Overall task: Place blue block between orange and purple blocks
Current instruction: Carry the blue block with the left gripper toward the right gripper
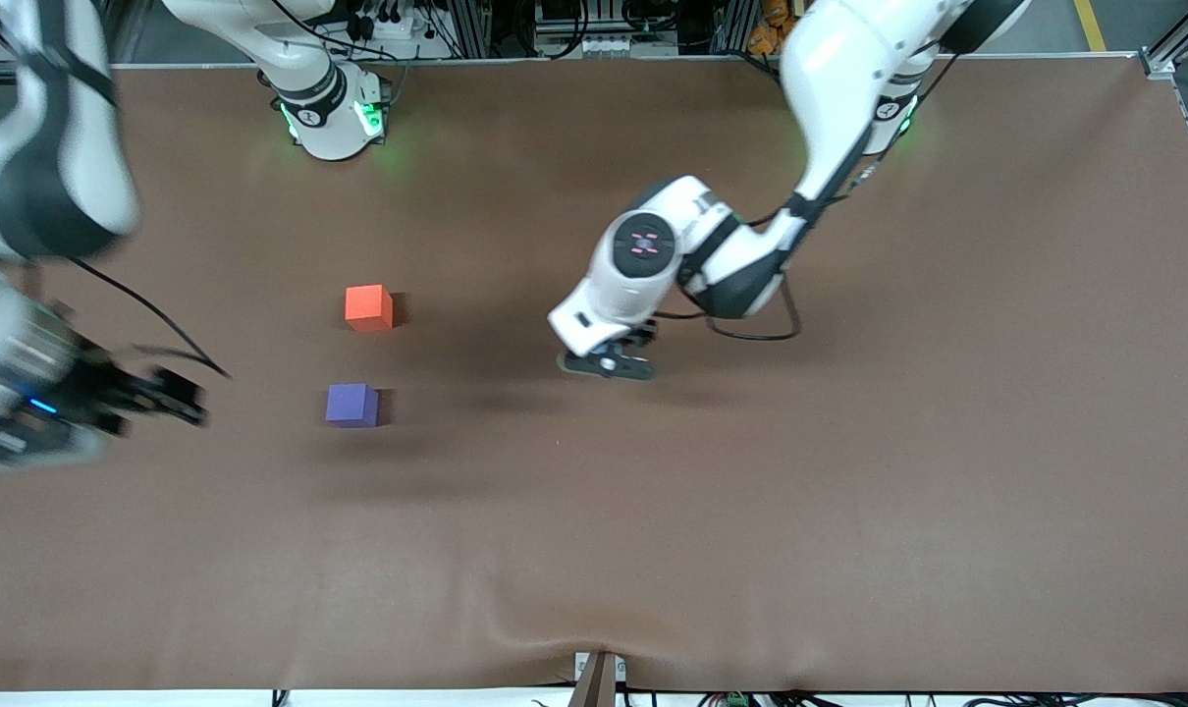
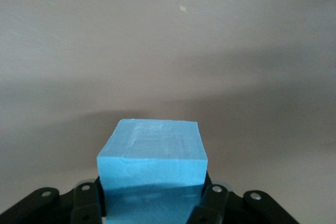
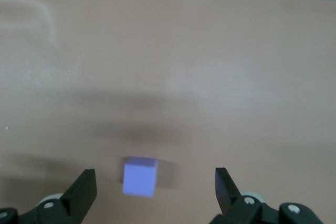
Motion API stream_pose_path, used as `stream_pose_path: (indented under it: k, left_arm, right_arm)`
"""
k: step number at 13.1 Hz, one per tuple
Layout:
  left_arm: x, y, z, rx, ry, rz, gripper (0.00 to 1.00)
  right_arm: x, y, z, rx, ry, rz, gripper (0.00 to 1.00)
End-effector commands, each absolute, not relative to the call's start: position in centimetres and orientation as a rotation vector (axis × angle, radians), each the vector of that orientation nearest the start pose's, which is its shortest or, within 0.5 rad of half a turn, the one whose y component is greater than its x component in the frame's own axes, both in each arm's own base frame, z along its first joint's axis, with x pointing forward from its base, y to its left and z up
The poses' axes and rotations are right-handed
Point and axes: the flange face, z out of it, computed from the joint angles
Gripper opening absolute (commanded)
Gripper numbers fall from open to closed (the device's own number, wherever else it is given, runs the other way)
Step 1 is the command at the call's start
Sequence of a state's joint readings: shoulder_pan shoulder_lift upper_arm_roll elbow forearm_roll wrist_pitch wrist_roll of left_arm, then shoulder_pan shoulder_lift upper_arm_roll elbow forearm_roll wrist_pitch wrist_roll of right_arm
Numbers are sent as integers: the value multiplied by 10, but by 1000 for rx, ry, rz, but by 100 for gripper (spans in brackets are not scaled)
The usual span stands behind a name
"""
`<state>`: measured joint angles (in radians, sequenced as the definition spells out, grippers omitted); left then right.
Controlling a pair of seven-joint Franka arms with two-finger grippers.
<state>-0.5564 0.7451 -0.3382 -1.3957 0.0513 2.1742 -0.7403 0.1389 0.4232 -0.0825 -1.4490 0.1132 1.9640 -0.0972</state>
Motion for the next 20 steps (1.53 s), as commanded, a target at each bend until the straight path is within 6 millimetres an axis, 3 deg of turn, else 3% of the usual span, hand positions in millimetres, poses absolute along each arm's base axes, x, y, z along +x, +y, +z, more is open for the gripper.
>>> stream_pose_path:
  k: [1, 4, 7, 8, 9, 12, 14, 16, 18, 20]
  left_arm:
    - [487, -591, 252, -3303, 102, 93, 0]
    - [440, -627, 183, -3267, 128, -8, 0]
    - [435, -628, 179, -3253, 129, -9, 2]
    - [435, -628, 179, -3253, 126, -9, 99]
    - [435, -628, 181, -3253, 126, -17, 100]
    - [457, -615, 232, -3248, 111, -93, 100]
    - [469, -593, 286, -3173, 72, -47, 100]
    - [493, -545, 343, -3085, -28, 42, 100]
    - [499, -503, 381, -3008, -67, 109, 100]
    - [529, -438, 421, -2993, -28, 135, 100]
  right_arm:
    - [708, 94, 385, -3045, -224, -60, 100]
    - [704, 105, 367, -3036, -253, 0, 100]
    - [678, 154, 332, -2978, -332, 237, 100]
    - [669, 173, 324, -2942, -351, 312, 100]
    - [663, 190, 315, -2913, -345, 344, 100]
    - [643, 221, 294, -2873, -140, 443, 100]
    - [631, 235, 286, -2890, -57, 494, 100]
    - [613, 257, 277, -2909, 3, 523, 100]
    - [595, 281, 262, -2932, 54, 489, 100]
    - [564, 317, 243, -2935, 155, 455, 100]
